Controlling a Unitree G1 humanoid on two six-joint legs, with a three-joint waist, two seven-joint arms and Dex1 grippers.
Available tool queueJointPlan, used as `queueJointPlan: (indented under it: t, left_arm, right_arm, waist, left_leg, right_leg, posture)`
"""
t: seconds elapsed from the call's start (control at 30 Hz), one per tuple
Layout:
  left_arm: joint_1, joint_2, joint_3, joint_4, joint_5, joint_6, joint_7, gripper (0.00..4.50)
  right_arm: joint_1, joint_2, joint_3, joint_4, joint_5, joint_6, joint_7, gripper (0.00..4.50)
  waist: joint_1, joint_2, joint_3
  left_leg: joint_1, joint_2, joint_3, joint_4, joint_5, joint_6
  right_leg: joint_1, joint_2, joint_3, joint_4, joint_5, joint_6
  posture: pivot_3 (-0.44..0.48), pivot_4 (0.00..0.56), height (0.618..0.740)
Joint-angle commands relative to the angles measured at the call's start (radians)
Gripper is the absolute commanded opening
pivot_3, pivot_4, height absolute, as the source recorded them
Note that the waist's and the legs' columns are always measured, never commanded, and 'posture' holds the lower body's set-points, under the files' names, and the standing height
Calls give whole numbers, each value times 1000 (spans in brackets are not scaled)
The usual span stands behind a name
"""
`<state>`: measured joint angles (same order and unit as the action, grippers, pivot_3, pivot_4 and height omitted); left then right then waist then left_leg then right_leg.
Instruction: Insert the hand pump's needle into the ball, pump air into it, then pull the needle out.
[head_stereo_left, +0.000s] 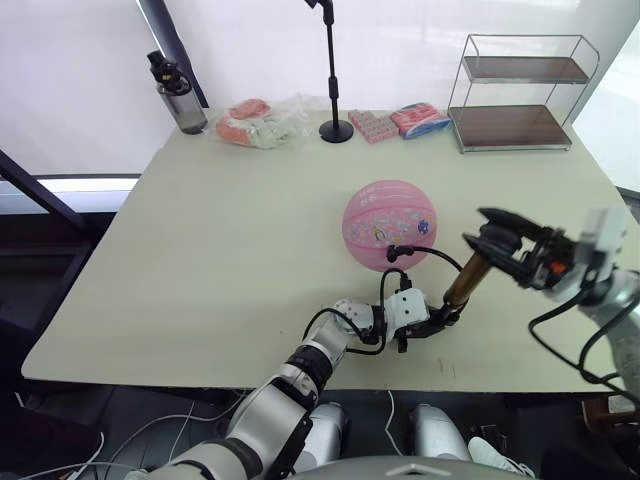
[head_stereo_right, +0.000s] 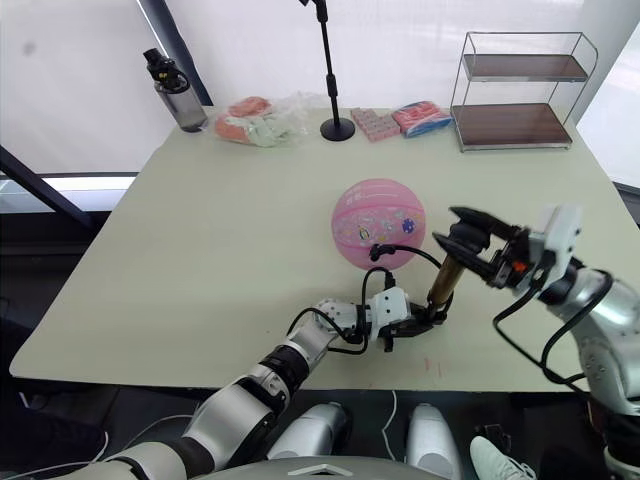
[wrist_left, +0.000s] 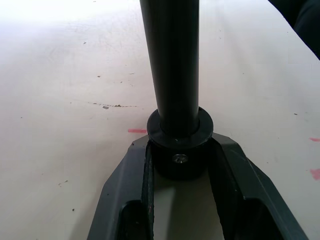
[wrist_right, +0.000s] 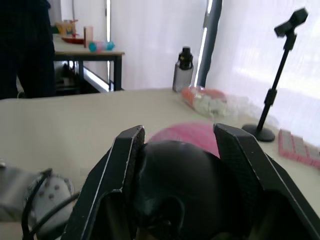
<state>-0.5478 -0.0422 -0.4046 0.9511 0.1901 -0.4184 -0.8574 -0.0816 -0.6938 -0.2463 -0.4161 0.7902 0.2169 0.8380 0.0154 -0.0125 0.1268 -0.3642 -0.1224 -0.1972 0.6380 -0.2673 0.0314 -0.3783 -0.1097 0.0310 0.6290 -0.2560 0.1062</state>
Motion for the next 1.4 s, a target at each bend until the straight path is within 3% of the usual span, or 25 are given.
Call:
queueJointPlan:
  t: [0.03,0.33,0.5,0.7,0.93,1.23,1.4]
  left_arm:
    - [59,42,-43,84,57,63,-8,1089]
    - [60,41,-42,79,54,66,-16,1089]
    - [60,43,-41,75,53,68,-18,1089]
    - [59,48,-43,71,55,66,-22,1089]
    - [60,50,-44,67,55,70,-24,1089]
    - [57,47,-44,65,54,77,-18,1089]
    - [58,48,-45,62,55,79,-18,1089]
  right_arm:
    - [-72,-51,-125,-67,135,68,-43,1914]
    - [-165,-137,-201,-79,217,178,-58,1914]
    - [-95,-111,-147,-103,128,156,-20,1914]
    - [9,-1,-15,-87,-48,44,4,1914]
    - [99,140,133,92,-290,-196,35,1914]
    - [113,243,214,354,-416,-424,65,1914]
    - [111,273,224,395,-435,-465,42,1914]
  waist:
    - [0,-1,1]
    - [1,-1,3]
    - [1,-1,3]
    - [-2,-2,3]
    - [-3,-5,-3]
    - [-3,-7,-6]
    - [-4,-6,-8]
  left_leg:
    - [0,0,0,0,0,0]
    - [0,0,1,0,0,0]
    - [-1,0,1,0,0,0]
    - [1,1,1,0,0,0]
    - [4,3,1,-1,0,0]
    - [5,3,1,-1,0,0]
    - [5,3,0,-1,0,0]
  right_leg:
    - [0,0,0,-1,1,-1]
    - [0,0,0,-1,1,-1]
    - [0,0,0,-2,1,-2]
    - [0,0,-1,-2,0,0]
    - [1,3,-1,-1,-1,2]
    - [1,4,-1,-1,2,-3]
    - [2,4,-1,-1,2,-3]
  posture:
    - [0,150,736]
    - [0,150,736]
    - [0,150,736]
    - [0,150,736]
    - [0,150,736]
    - [0,150,736]
    - [0,150,736]
